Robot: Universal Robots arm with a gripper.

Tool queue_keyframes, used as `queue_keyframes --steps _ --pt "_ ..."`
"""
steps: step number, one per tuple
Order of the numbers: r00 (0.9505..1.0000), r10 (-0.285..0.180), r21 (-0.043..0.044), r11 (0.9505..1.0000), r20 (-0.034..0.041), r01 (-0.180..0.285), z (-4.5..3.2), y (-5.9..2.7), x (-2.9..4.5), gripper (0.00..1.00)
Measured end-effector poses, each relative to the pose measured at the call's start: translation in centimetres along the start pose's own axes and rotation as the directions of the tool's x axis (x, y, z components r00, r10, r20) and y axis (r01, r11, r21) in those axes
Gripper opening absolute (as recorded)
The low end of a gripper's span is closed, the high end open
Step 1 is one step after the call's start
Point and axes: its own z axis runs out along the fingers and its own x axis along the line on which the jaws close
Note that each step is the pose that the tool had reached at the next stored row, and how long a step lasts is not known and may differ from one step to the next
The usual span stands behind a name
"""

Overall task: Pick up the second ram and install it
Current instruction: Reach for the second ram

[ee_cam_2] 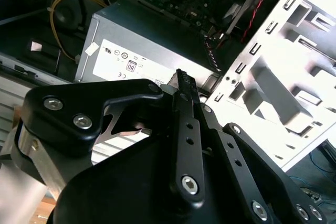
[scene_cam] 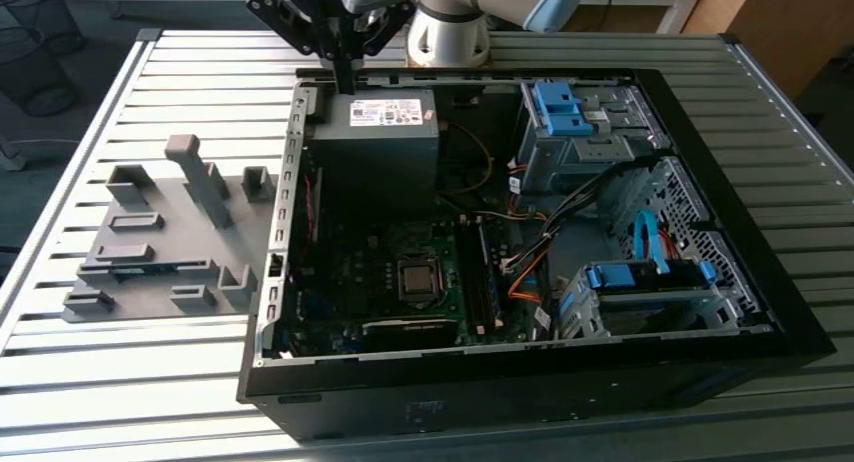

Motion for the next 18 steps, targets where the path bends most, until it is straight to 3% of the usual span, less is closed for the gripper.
queue_keyframes --steps 18 --pt "1.0000 0.000 0.0000 1.0000 0.0000 0.000 0.03 -0.04 0.48 0.11"
